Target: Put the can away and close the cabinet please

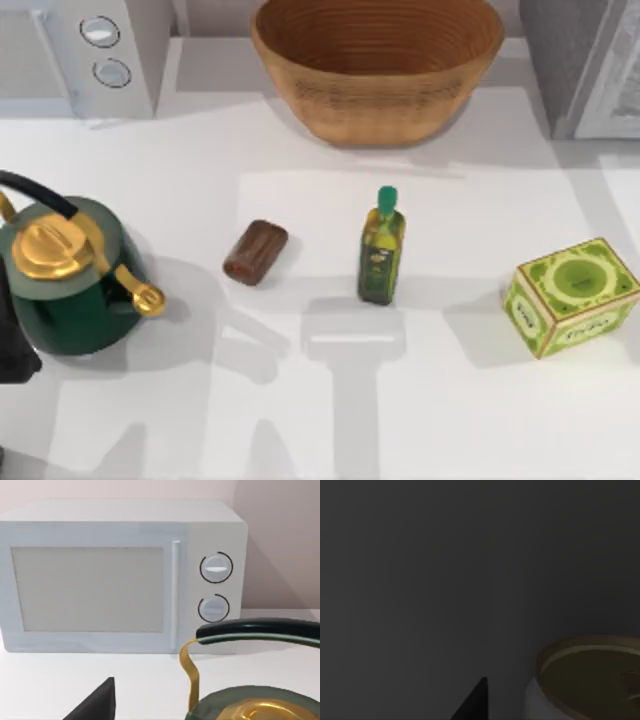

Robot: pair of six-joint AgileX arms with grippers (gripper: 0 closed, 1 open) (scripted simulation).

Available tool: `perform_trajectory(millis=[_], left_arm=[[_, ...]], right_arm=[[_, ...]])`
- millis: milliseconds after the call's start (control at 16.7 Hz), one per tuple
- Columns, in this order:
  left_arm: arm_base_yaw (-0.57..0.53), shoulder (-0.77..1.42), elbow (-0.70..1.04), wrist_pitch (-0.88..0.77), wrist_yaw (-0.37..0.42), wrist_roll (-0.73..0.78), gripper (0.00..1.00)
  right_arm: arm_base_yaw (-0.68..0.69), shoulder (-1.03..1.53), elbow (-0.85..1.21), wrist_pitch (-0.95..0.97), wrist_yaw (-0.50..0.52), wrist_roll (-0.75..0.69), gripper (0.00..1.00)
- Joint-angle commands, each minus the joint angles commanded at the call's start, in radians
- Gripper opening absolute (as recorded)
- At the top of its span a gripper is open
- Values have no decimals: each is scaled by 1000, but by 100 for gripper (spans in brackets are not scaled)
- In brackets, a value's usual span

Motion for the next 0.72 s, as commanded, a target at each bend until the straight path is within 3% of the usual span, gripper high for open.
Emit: perform_trajectory(millis=[120, 720], left_arm=[[0, 0, 0, 0, 0, 0, 100], [0, 0, 0, 0, 0, 0, 100]], right_arm=[[0, 0, 0, 0, 0, 0, 100], [-1, -9, -4, 8, -3, -1, 100]])
